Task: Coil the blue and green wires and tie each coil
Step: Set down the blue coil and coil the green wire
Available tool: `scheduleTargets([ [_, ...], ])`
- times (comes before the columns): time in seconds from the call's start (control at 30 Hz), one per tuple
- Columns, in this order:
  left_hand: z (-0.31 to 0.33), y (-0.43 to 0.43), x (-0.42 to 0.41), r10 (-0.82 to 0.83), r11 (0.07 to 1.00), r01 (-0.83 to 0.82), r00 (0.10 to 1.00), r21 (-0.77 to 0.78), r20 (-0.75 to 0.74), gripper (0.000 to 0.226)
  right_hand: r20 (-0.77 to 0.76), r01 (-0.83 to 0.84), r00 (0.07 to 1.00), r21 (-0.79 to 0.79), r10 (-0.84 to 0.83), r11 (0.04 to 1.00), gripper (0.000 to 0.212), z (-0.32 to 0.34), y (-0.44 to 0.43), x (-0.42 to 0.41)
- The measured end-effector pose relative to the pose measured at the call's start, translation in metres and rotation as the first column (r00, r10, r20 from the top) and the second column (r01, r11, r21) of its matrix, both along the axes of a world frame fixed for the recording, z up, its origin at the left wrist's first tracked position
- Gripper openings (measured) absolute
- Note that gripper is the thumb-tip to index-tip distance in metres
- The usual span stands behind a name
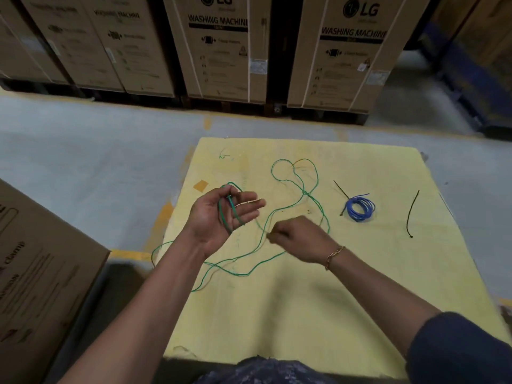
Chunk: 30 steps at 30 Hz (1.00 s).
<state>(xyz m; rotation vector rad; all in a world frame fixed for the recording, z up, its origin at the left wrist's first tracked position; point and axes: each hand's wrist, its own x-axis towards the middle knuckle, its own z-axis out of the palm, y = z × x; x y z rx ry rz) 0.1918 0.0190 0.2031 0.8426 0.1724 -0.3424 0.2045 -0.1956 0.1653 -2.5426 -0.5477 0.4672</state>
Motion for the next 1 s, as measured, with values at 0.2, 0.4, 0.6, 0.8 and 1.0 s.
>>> scheduleTargets([
  [0.2,-0.011,-0.021,-0.003,-0.211,0.831,0.121,0.972,0.542,0.106,0.020,-0.163,-0.184,0.965,0.127,0.203,0.975,0.026,0.035,0.027,-0.010],
  [0.4,-0.019,-0.015,-0.006,-0.455,0.396,0.129,0.887,0.909,0.072,0.029,-0.194,-0.176,0.958,0.182,0.211,0.967,0.015,0.048,0.013,0.004],
  [0.6,-0.016,0.007,-0.014,-0.458,0.590,0.387,0.883,0.709,-0.101,0.044,-0.175,-0.075,0.976,0.285,0.129,0.956,0.008,0.079,-0.028,0.036],
  [0.8,-0.002,0.023,-0.022,-0.451,0.891,0.451,0.892,0.048,-0.008,0.035,-0.075,0.178,0.984,0.358,-0.162,0.916,0.027,0.053,-0.046,0.050],
  [1.0,0.008,0.012,-0.007,-0.148,0.976,0.145,0.989,-0.162,-0.005,0.035,-0.242,0.176,0.965,0.331,-0.097,0.927,0.033,-0.027,-0.004,0.002],
])
